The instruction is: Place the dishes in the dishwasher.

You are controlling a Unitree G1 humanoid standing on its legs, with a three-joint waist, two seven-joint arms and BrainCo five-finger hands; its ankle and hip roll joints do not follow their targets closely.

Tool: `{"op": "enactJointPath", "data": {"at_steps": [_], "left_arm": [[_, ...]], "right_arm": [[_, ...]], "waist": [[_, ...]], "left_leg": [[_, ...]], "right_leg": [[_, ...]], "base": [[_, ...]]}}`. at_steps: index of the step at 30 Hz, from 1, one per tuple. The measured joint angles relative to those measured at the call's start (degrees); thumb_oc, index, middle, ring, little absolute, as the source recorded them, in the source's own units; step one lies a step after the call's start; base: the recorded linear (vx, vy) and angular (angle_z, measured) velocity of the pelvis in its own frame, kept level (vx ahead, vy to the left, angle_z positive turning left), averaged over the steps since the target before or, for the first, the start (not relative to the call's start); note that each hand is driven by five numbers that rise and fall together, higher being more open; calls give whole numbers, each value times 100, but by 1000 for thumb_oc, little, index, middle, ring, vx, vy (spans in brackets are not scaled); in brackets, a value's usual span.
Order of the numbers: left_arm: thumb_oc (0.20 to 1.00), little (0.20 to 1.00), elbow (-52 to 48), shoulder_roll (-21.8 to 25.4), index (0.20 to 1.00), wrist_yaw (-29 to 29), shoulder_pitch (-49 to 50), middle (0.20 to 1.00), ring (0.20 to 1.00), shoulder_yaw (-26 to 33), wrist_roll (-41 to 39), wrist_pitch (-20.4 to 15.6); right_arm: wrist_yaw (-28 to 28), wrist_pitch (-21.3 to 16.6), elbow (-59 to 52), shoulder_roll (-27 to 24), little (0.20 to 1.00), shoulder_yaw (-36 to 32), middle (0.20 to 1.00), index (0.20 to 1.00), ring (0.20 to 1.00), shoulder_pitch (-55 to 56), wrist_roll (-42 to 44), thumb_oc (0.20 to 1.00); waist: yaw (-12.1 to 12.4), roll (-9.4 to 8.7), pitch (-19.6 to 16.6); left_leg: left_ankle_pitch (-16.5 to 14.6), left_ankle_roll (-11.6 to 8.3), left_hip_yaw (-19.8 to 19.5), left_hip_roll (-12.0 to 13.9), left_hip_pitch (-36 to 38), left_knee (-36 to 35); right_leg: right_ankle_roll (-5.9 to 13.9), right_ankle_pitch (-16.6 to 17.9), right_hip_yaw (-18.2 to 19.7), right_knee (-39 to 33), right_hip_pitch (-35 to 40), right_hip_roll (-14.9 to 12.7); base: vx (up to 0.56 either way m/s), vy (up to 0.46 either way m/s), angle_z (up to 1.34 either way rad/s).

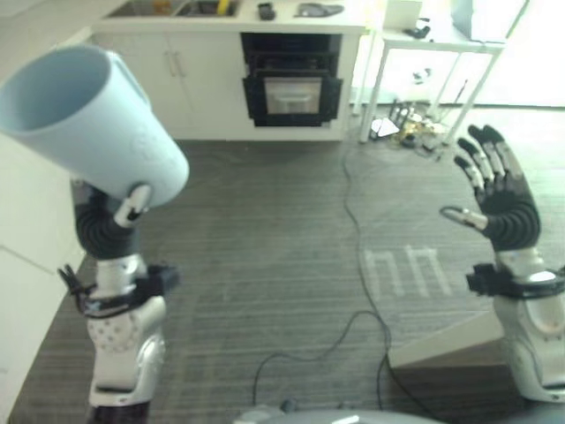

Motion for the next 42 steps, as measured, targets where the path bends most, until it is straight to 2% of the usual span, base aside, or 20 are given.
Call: {"op": "enactJointPath", "data": {"at_steps": [1,8,11,14,17,23,24,25,26,28,29,30,32,33,34,36,38,39,41,42], "left_arm": [[200,200,-53,6,200,5,1,200,200,9,1,-70],[200,200,-55,-22,200,-27,-32,200,200,-4,-223,-108],[200,200,-53,-33,200,-53,-49,200,200,-6,-220,-108],[200,200,-40,-97,200,-335,-33,200,200,-81,-223,-125],[200,200,98,-92,200,-475,24,200,200,-253,-185,-122],[200,200,97,-52,200,-510,122,200,200,-188,-231,-127],[200,200,102,-46,200,-545,204,200,200,-193,-302,-135],[200,200,142,-38,200,-600,238,200,200,-197,-411,-135],[200,200,198,-49,200,-625,179,200,200,-199,-437,-125],[200,200,237,-119,200,-723,177,200,200,-202,-515,-144],[200,200,285,-147,200,-783,177,200,200,-202,-520,-152],[200,200,320,-154,200,-821,200,200,200,-200,-525,-156],[200,200,490,-148,200,-854,180,200,200,-204,-528,-152],[200,200,598,-150,200,-882,145,200,200,-228,-526,-147],[200,200,722,-161,200,-885,118,200,200,-231,-531,-167],[200,200,784,-340,200,-903,120,200,200,-204,-622,-182],[200,200,797,-510,200,-905,126,200,200,-211,-621,-203],[200,200,795,-442,200,-904,105,200,200,-208,-622,-205],[200,200,770,-141,200,-880,-104,200,200,-199,-622,-206],[200,200,761,-35,200,-883,-254,200,200,-201,-622,-201]], "right_arm": [[-4,-7,51,52,1000,16,1000,1000,1000,27,-3,1000],[-51,-8,66,45,1000,11,1000,1000,1000,273,-4,1000],[-64,-8,18,39,1000,11,1000,1000,1000,270,-4,1000],[392,-5,28,39,1000,57,1000,1000,1000,344,-1,1000],[451,3,27,42,1000,59,1000,1000,1000,533,2,1000],[463,18,28,43,1000,58,1000,1000,1000,715,0,1000],[469,17,68,43,1000,94,1000,1000,1000,695,1,1000],[479,18,168,79,1000,174,1000,1000,1000,681,1,1000],[482,38,241,111,1000,222,1000,1000,1000,687,-1,1000],[493,14,261,89,1000,190,1000,1000,1000,706,-2,1000],[491,3,300,108,1000,179,1000,1000,1000,686,-2,1000],[507,10,321,93,1000,182,1000,1000,1000,670,-1,1000],[586,18,500,54,1000,160,1000,1000,1000,441,-1,1000],[619,19,518,41,1000,121,1000,1000,1000,444,4,1000],[706,20,584,-10,1000,95,1000,1000,1000,445,6,1000],[836,31,684,-193,1000,39,1000,1000,1000,445,16,1000],[872,26,683,-340,1000,9,1000,1000,1000,506,79,1000],[875,23,621,-288,1000,12,1000,1000,1000,591,127,1000],[887,15,141,-184,1000,46,1000,1000,1000,776,124,1000],[874,8,-3,-108,1000,69,1000,1000,1000,720,120,1000]], "waist": [[43,9,13],[-330,406,-36],[-426,348,-33],[-426,294,-35],[-443,168,-43],[-508,158,-60],[-504,145,-59],[-469,42,-40],[-456,-140,44],[-374,-361,147],[-381,-306,163],[-380,-245,186],[-446,75,231],[-500,182,279],[-524,291,309],[-385,423,408],[-386,379,431],[-382,253,431],[-297,-159,344],[-255,-262,346]], "left_leg": [[50,106,60,7,-72,0],[61,39,309,86,-133,-37],[121,116,332,119,-56,-2],[88,79,388,135,-8,-3],[68,48,394,178,-28,-10],[78,56,431,213,5,-2],[55,-35,466,229,-58,149],[-99,-281,564,227,-335,725],[-104,-339,767,195,-917,1758],[155,-736,966,341,-1847,3339],[7,-630,1080,587,-2029,3477],[-60,-546,1375,886,-1945,2981],[-21,-567,1693,1273,-1425,1028],[48,-693,1599,1284,-1136,275],[122,-801,1185,1305,-1035,-59],[202,-843,777,1362,-1020,-52],[206,-650,1028,1236,-898,-5],[396,-392,1301,1161,-879,225],[402,-377,1522,649,-925,516],[481,-264,1496,472,-920,492]], "right_leg": [[-92,-58,34,0,-58,9],[-119,59,161,-2,-193,48],[-152,88,154,-2,-124,82],[-155,89,262,-1,-81,117],[-169,82,264,-1,-83,160],[-188,71,279,-1,-83,201],[-189,37,278,19,-96,242],[-341,-121,303,151,-169,230],[-474,-231,290,352,-314,125],[-634,-217,191,454,-256,-93],[-611,-245,92,368,-245,-57],[-604,-238,30,282,-210,-16],[-548,-213,2,199,-79,88],[-444,-135,69,96,71,76],[-363,-84,257,-2,147,68],[-287,-190,593,-2,224,-1],[-45,-366,643,-33,547,-251],[50,-472,633,-37,652,-435],[225,-625,586,3,756,-1004],[447,-452,488,57,764,-1161]], "base": [[-133,26,6],[-31,44,-14],[-4,22,-2],[32,-43,-8],[45,-76,-4],[50,-134,-2],[30,-194,-4],[18,-140,9],[34,-81,30],[147,68,39],[252,231,25],[268,270,25],[318,331,8],[331,324,-1],[304,303,-29],[324,366,-64],[259,348,-41],[218,308,-15],[175,253,-6],[259,388,17]]}}
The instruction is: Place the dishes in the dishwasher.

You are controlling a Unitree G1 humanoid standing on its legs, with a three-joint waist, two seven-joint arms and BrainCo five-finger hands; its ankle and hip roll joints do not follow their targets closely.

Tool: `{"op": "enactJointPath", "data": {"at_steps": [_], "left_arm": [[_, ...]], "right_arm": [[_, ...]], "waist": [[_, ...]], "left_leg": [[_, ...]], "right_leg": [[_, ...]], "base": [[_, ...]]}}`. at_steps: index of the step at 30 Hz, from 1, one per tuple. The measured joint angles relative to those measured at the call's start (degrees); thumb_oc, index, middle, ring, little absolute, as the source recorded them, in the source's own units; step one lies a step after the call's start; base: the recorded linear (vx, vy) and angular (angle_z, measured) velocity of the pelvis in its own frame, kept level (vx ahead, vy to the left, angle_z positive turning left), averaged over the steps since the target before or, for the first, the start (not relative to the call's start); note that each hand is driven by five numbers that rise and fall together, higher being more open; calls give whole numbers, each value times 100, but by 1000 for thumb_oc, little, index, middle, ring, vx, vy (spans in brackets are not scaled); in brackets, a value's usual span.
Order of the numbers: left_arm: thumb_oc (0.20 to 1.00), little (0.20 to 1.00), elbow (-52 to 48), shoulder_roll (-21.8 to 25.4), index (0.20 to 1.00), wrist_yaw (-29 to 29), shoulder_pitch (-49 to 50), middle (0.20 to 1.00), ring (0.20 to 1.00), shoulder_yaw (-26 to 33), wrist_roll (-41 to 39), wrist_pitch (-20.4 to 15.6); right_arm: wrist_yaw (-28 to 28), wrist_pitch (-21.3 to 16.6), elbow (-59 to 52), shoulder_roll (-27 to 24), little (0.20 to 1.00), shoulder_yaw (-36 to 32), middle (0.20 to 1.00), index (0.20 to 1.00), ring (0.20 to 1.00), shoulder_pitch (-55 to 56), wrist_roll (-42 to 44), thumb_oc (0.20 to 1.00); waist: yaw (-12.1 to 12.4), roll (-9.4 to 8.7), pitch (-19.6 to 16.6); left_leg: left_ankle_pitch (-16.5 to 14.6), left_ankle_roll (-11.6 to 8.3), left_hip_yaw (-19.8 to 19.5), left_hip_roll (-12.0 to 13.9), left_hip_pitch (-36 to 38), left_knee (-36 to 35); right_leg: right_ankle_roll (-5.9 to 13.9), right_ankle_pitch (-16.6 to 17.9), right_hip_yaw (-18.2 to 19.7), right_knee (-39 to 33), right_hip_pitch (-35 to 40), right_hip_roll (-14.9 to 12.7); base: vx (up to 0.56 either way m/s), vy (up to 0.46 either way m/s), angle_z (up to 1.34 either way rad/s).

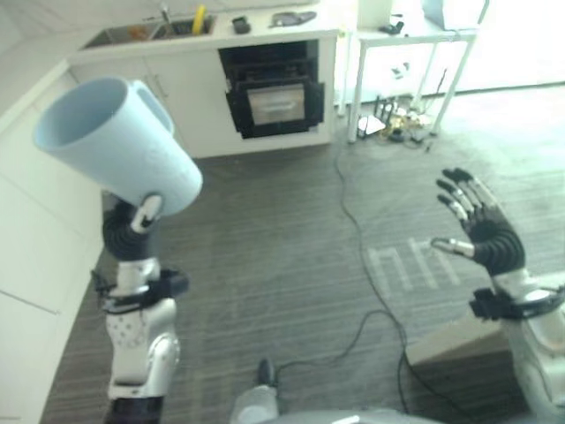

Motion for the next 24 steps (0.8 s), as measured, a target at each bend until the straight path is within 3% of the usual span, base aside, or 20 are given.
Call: {"op": "enactJointPath", "data": {"at_steps": [2,3,4,5,6,8,9,10,11,12,13,15,18,21,23,24], "left_arm": [[200,200,-5,16,200,-26,-215,200,200,-14,0,76],[200,200,-9,-5,200,-84,-253,200,200,-15,0,128],[200,200,-10,-4,200,-91,-253,200,200,-17,0,131],[200,200,-45,0,200,-238,-231,200,200,-31,-1,199],[200,200,-56,-1,200,-295,-195,200,200,-6,-2,243],[200,200,-66,-4,200,-379,-159,200,200,24,-1,329],[200,200,-99,1,200,-380,-158,200,200,12,7,381],[200,200,-126,6,200,-351,-174,200,200,4,8,383],[200,200,-152,89,200,-317,-232,200,200,-3,20,405],[200,200,-151,142,200,-314,-245,200,200,-3,16,424],[200,200,-154,172,200,-331,-244,200,200,24,12,442],[200,200,-132,119,200,-359,-124,200,200,13,9,500],[200,200,-58,-228,200,-427,69,200,200,-8,16,499],[200,200,8,-219,200,-438,187,200,200,-57,45,502],[200,200,-51,5,200,-420,227,200,200,-50,64,490],[200,200,-46,-75,200,-380,222,200,200,-116,66,491]], "right_arm": [[-137,15,-23,145,1000,92,1000,1000,1000,-128,-8,1000],[-268,21,25,180,1000,192,1000,1000,1000,-236,-14,1000],[-276,23,28,185,1000,197,1000,1000,1000,-240,-14,1000],[-329,22,21,217,1000,180,1000,1000,1000,-239,-55,1000],[-326,22,21,258,1000,178,1000,1000,1000,-233,-83,1000],[-314,24,18,417,1000,162,1000,1000,1000,-118,-128,1000],[-289,29,30,465,1000,170,1000,1000,1000,-70,-132,1000],[-251,80,45,459,1000,183,1000,1000,1000,-61,-164,1000],[-246,110,44,252,1000,183,1000,1000,1000,-69,-168,1000],[-237,110,46,187,1000,173,1000,1000,1000,-41,-163,1000],[-189,104,35,128,1000,108,1000,1000,1000,45,-154,1000],[-157,106,58,154,1000,-93,1000,1000,1000,233,-106,1000],[-106,98,147,165,1000,-104,1000,1000,1000,323,-97,1000],[-66,79,175,222,1000,-24,1000,1000,1000,372,-98,1000],[-93,17,222,220,1000,22,1000,1000,1000,387,-98,1000],[-148,13,271,166,1000,46,1000,1000,1000,272,-103,1000]], "waist": [[32,10,2],[22,114,0],[20,121,-3],[29,192,-6],[82,208,-5],[143,246,7],[119,304,31],[48,352,48],[-181,315,26],[-209,304,18],[-256,205,-50],[-409,31,-130],[-530,174,-96],[-668,239,-83],[-661,114,-202],[-641,281,-222]], "left_leg": [[43,155,-113,-216,238,-123],[157,157,-184,-187,407,-262],[156,158,-189,-185,421,-272],[-6,362,-254,-214,619,-346],[-14,373,-253,-236,708,-391],[-157,542,-257,-258,810,-378],[-283,719,-242,-231,944,-429],[-323,767,-152,-187,1099,-488],[-364,454,-108,-154,1188,-490],[-425,383,-143,-159,1205,-489],[-563,199,-184,-213,1189,-490],[-609,255,-318,-371,1266,-487],[-968,146,-583,-277,1464,-335],[-1206,-46,-728,-63,1989,-312],[-1466,-341,-805,103,2455,-377],[-1572,-468,-865,338,2591,-372]], "right_leg": [[110,305,-383,429,36,-101],[168,300,-455,998,-131,-91],[178,306,-465,1067,-152,-90],[292,346,-499,1887,-486,-108],[312,432,-504,2433,-711,-173],[483,973,-317,3461,-1248,-205],[521,1133,-257,4269,-1742,-218],[369,328,-387,4610,-2187,-83],[189,-197,-571,3838,-2418,397],[180,-243,-605,3354,-2477,573],[32,-243,-759,2512,-2538,791],[-247,223,-935,1190,-2513,848],[-110,1158,-758,-9,-2578,676],[-57,1389,-676,-87,-2636,444],[-107,1017,-661,8,-2372,543],[-141,1432,-709,202,-2362,742]], "base": [[213,331,40],[118,176,28],[136,198,40],[176,259,31],[201,289,33],[215,251,5],[228,99,-17],[391,-8,-7],[375,-37,-4],[324,-69,7],[207,-90,11],[368,-185,27],[451,-286,23],[355,-271,36],[338,-299,27],[357,-290,22]]}}
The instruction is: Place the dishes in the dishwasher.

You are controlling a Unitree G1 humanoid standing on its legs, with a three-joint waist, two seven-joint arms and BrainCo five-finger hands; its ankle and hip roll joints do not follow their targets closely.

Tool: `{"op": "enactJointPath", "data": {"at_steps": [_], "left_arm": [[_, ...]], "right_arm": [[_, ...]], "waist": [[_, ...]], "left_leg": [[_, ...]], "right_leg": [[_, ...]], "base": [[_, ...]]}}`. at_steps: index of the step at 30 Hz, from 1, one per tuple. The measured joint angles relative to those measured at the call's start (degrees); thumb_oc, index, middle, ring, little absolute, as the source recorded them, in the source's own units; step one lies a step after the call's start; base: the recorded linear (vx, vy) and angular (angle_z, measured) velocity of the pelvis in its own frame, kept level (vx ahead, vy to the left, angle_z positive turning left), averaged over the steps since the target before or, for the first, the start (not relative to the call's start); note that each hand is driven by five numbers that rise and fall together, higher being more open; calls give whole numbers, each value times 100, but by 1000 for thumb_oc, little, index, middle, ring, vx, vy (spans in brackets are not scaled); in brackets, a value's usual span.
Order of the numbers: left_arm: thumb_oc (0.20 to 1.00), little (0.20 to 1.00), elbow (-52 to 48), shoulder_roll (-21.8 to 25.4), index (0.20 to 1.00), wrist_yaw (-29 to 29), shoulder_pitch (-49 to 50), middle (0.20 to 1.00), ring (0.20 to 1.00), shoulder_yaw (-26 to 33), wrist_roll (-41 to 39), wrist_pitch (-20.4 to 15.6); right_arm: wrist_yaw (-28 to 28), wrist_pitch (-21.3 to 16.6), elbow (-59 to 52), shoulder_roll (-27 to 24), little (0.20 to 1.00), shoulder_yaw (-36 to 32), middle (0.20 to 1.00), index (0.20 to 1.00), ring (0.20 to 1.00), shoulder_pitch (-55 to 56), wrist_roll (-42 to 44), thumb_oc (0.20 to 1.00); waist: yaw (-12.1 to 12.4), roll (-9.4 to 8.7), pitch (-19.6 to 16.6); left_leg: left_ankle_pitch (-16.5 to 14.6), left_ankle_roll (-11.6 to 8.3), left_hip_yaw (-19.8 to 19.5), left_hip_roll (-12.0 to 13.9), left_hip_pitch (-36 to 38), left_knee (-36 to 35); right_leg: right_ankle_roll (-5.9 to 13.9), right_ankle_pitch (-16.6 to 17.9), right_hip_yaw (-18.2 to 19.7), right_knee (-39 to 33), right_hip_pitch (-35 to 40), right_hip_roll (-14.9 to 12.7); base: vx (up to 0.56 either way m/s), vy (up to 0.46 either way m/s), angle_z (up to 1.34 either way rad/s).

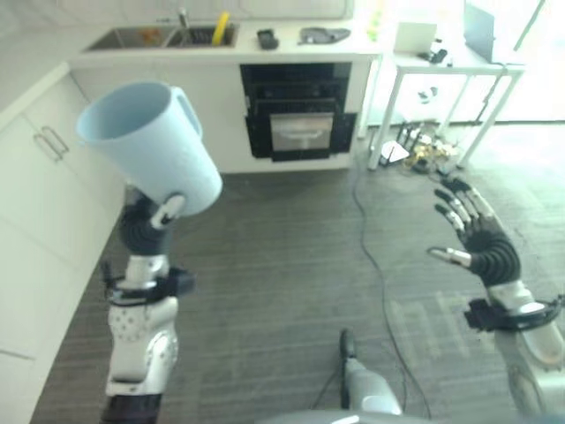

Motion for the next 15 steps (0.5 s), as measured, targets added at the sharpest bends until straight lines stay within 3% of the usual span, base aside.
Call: {"op": "enactJointPath", "data": {"at_steps": [2,3,4,5,7,8,9,10,11,12,13,15], "left_arm": [[200,200,-56,-10,200,52,-89,200,200,-217,100,38],[200,200,-117,-32,200,66,-173,200,200,-294,160,50],[200,200,-179,-36,200,92,-231,200,200,-344,165,54],[200,200,-211,-32,200,118,-270,200,200,-332,164,55],[200,200,-213,-48,200,191,-269,200,200,-311,158,52],[200,200,-216,-124,200,188,-239,200,200,-304,154,42],[200,200,-226,-259,200,160,-162,200,200,-314,154,26],[200,200,-221,-286,200,98,-80,200,200,-308,153,22],[200,200,-203,-280,200,14,-14,200,200,-289,151,13],[200,200,-185,-287,200,-85,49,200,200,-243,116,4],[200,200,-169,-284,200,-132,161,200,200,-156,59,3],[200,200,-142,-186,200,-190,501,200,200,24,-143,-33]], "right_arm": [[-141,48,25,-24,1000,158,1000,1000,1000,-440,-9,1000],[-174,128,41,-24,1000,154,1000,1000,1000,-696,-11,1000],[-185,133,52,-25,1000,146,1000,1000,1000,-909,-11,1000],[-187,125,33,-36,1000,115,1000,1000,1000,-1015,-11,1000],[-213,120,32,-103,1000,73,1000,1000,1000,-866,-5,1000],[-187,122,57,-187,1000,70,1000,1000,1000,-700,-3,1000],[-136,130,132,-178,1000,-18,1000,1000,1000,-483,-2,1000],[-106,144,173,-110,1000,-100,1000,1000,1000,-385,-2,1000],[-89,138,191,-70,1000,-128,1000,1000,1000,-334,-4,1000],[-60,143,232,-14,1000,-167,1000,1000,1000,-327,-2,1000],[-31,141,234,-5,1000,-166,1000,1000,1000,-324,-2,1000],[62,135,245,-26,1000,-183,1000,1000,1000,-286,1,1000]], "waist": [[-21,428,-12],[35,493,-20],[36,495,-21],[8,462,-26],[-3,391,-17],[11,359,-18],[25,245,33],[84,93,94],[122,-122,162],[198,-240,221],[230,-231,238],[274,-85,158]], "left_leg": [[29,37,-15,469,1,202],[128,105,5,558,1,348],[346,-13,-6,617,-12,513],[683,-269,-25,667,-44,814],[1194,-492,-169,700,-388,1805],[1549,-736,-373,720,-836,2695],[2095,-765,-537,761,-1780,4340],[1802,-543,-502,565,-2623,5431],[1381,-154,-344,332,-3308,5611],[1093,274,32,305,-3841,4971],[1014,404,270,360,-4058,4165],[1025,444,781,383,-3880,1851]], "right_leg": [[-195,38,-127,288,-29,453],[-520,-6,-103,315,15,588],[-707,-84,-110,373,71,652],[-823,-235,-98,366,239,702],[-962,-460,16,299,533,788],[-1066,-584,42,268,651,832],[-1273,-766,115,254,782,856],[-1353,-806,218,201,918,777],[-1366,-849,259,83,1095,669],[-1349,-920,274,-54,1318,672],[-1320,-909,282,-201,1567,762],[-1240,-1103,362,-280,1913,1011]], "base": [[292,-224,6],[240,-212,-21],[217,-217,-28],[244,-228,-23],[309,-277,-19],[273,-233,-16],[252,-179,-25],[289,-84,-27],[359,14,-33],[410,189,-27],[389,254,-45],[442,331,-45]]}}
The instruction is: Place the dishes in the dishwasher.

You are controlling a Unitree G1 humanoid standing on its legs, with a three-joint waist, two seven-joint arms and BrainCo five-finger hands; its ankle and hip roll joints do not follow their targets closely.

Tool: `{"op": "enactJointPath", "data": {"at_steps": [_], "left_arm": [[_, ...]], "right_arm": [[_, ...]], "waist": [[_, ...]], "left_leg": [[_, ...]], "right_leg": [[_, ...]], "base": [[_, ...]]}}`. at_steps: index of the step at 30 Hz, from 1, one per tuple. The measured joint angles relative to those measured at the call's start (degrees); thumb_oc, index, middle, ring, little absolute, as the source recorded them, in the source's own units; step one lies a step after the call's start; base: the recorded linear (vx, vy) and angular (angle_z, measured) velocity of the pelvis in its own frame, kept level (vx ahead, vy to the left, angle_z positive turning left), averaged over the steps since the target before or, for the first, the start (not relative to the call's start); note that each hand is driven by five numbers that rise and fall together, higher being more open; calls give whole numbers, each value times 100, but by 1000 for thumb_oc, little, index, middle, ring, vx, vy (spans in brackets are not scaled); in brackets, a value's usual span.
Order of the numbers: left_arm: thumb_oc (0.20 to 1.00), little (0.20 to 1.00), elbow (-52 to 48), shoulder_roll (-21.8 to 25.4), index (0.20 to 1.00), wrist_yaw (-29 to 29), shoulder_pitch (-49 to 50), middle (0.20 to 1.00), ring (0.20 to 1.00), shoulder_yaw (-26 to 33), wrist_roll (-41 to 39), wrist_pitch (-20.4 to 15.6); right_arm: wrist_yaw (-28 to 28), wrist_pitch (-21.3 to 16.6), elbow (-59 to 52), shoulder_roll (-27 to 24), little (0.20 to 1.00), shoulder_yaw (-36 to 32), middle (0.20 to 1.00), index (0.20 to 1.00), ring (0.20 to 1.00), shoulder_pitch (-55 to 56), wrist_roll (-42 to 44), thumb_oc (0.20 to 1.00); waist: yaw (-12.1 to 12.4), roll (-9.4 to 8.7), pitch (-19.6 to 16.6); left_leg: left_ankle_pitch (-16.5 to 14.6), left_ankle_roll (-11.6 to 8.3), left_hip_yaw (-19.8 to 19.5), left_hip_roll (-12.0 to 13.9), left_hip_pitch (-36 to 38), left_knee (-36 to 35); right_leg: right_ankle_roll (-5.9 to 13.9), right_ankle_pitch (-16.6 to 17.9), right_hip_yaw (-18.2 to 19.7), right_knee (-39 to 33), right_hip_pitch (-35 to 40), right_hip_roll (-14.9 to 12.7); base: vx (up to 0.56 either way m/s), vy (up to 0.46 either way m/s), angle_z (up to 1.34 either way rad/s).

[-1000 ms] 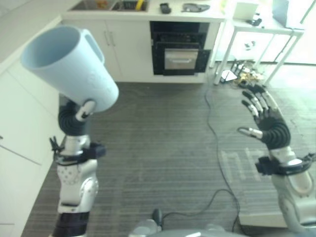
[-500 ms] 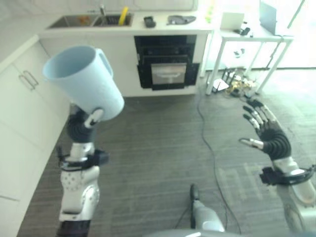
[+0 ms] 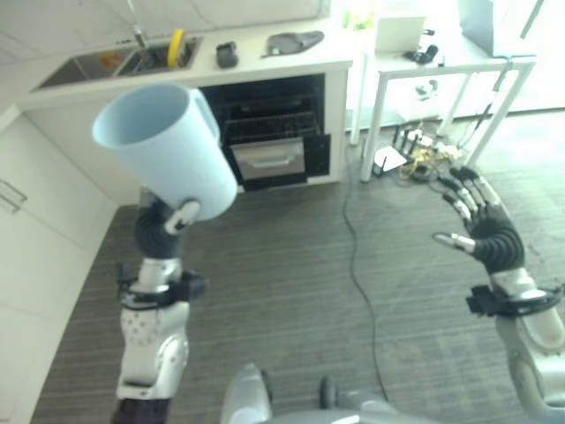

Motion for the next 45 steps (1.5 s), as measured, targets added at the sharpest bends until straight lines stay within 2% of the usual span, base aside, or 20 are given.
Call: {"op": "enactJointPath", "data": {"at_steps": [2,3,5,7,8,9,11,13,16,18,19,21,23,25,26,29,30,34,40,45], "left_arm": [[200,200,82,74,200,1,48,200,200,76,-47,-73],[200,200,144,56,200,2,8,200,200,96,-48,-107],[200,200,221,19,200,-8,-117,200,200,96,-48,-133],[200,200,276,-45,200,8,-202,200,200,93,-49,-213],[200,200,274,-39,200,37,-280,200,200,86,-46,-217],[200,200,274,4,200,80,-392,200,200,100,-47,-251],[200,200,243,-49,200,121,-603,200,200,-3,-38,-225],[200,200,229,-33,200,106,-919,200,200,-210,-25,-154],[200,200,186,86,200,97,-987,200,200,-154,-31,14],[200,200,179,151,200,40,-911,200,200,-66,-36,93],[200,200,167,196,200,7,-894,200,200,-50,-33,92],[200,200,135,204,200,-8,-692,200,200,69,-30,141],[200,200,27,226,200,20,-472,200,200,138,-23,156],[200,200,-41,266,200,51,-494,200,200,147,-21,160],[200,200,-37,273,200,63,-489,200,200,148,-23,162],[200,200,-32,219,200,63,-379,200,200,136,-22,163],[200,200,-7,190,200,64,-396,200,200,119,-21,158],[200,200,166,190,200,47,-512,200,200,78,81,164],[200,200,-35,273,200,224,-503,200,200,91,72,164],[200,200,-285,253,200,237,-468,200,200,39,77,166]], "right_arm": [[95,16,-5,6,1000,-25,1000,1000,1000,31,2,1000],[160,87,-34,-1,1000,2,1000,1000,1000,45,0,1000],[185,96,-66,-36,1000,2,1000,1000,1000,53,3,1000],[238,97,-78,-340,1000,-26,1000,1000,1000,65,98,1000],[274,96,-203,-446,1000,-126,1000,1000,1000,157,114,1000],[295,90,-356,-443,1000,-145,1000,1000,1000,238,118,1000],[302,99,-452,-286,1000,-18,1000,1000,1000,273,114,1000],[184,101,-503,-89,1000,216,1000,1000,1000,147,112,1000],[88,110,-499,40,1000,317,1000,1000,1000,-50,103,1000],[49,116,-491,164,1000,313,1000,1000,1000,-38,91,1000],[39,116,-486,206,1000,311,1000,1000,1000,-7,80,1000],[62,134,-476,267,1000,322,1000,1000,1000,58,-19,1000],[69,196,-473,246,1000,316,1000,1000,1000,128,-19,1000],[88,221,-419,168,1000,313,1000,1000,1000,140,-16,1000],[97,221,-410,109,1000,289,1000,1000,1000,187,-7,1000],[169,220,-361,2,1000,159,1000,1000,1000,265,12,1000],[168,218,-359,5,1000,148,1000,1000,1000,254,60,1000],[131,214,-311,56,1000,364,1000,1000,1000,227,102,1000],[2,227,-290,56,1000,505,1000,1000,1000,-71,86,1000],[-102,232,-239,18,1000,457,1000,1000,1000,-218,97,1000]], "waist": [[-9,217,-35],[29,223,-17],[31,189,1],[41,133,-8],[35,185,-38],[26,292,-119],[32,172,-144],[72,23,-193],[301,-27,-223],[434,-5,-223],[527,14,-216],[516,31,-207],[490,155,-214],[432,184,-212],[431,190,-203],[335,170,-206],[318,193,-196],[17,224,-181],[-25,106,-228],[-87,293,-280]], "left_leg": [[40,-36,-334,-180,325,-1885],[131,-95,-533,-255,400,-2033],[346,-122,-450,-277,398,-1999],[442,174,55,-416,638,-1997],[337,486,152,-506,842,-1967],[539,712,86,-578,972,-1894],[952,905,14,-865,1180,-1773],[860,993,-299,-1104,1458,-1961],[667,1075,-573,-1364,1699,-1974],[461,988,-643,-1408,1950,-1963],[198,1143,-611,-1403,2032,-1936],[63,1186,-521,-1459,2233,-1874],[-36,1033,-312,-1422,2388,-1875],[-176,837,-316,-1346,2412,-1884],[-146,883,-320,-1337,2387,-1865],[-194,820,-358,-1412,2396,-1839],[-324,651,-487,-1420,2399,-1838],[-295,743,-1046,-1442,2549,-1816],[-484,563,-903,-1342,3011,-1967],[-500,265,-757,-775,3151,-1891]], "right_leg": [[184,-168,212,32,252,192],[187,-227,302,32,406,167],[361,-341,312,32,625,60],[672,-536,307,33,975,-228],[747,-583,286,36,1183,-289],[936,-712,265,82,1369,-328],[1087,-807,-69,644,1377,-526],[1118,-893,-501,1929,915,-802],[1461,-1216,-448,2639,97,-1242],[1583,-1049,-142,3242,-509,-1382],[1637,-796,-98,3713,-857,-1475],[1608,-671,-33,4591,-1493,-1705],[1540,-667,-171,4417,-1843,-1653],[1416,-746,-351,3468,-1943,-1268],[1370,-704,-492,2811,-1874,-1082],[1067,-302,-654,1555,-1809,-758],[1116,-51,-658,1270,-1852,-727],[1236,759,-308,459,-1833,-947],[1187,960,-362,252,-1391,-999],[618,954,-290,26,-1106,-351]], "base": [[319,258,-51],[269,277,-65],[309,401,-43],[264,376,-37],[197,274,-24],[209,284,-7],[207,272,26],[167,214,69],[162,246,54],[190,282,50],[193,209,29],[126,99,7],[198,-28,-7],[205,-93,0],[202,-133,-3],[238,-209,2],[233,-277,9],[226,-314,39],[150,-274,30],[132,-238,-21]]}}
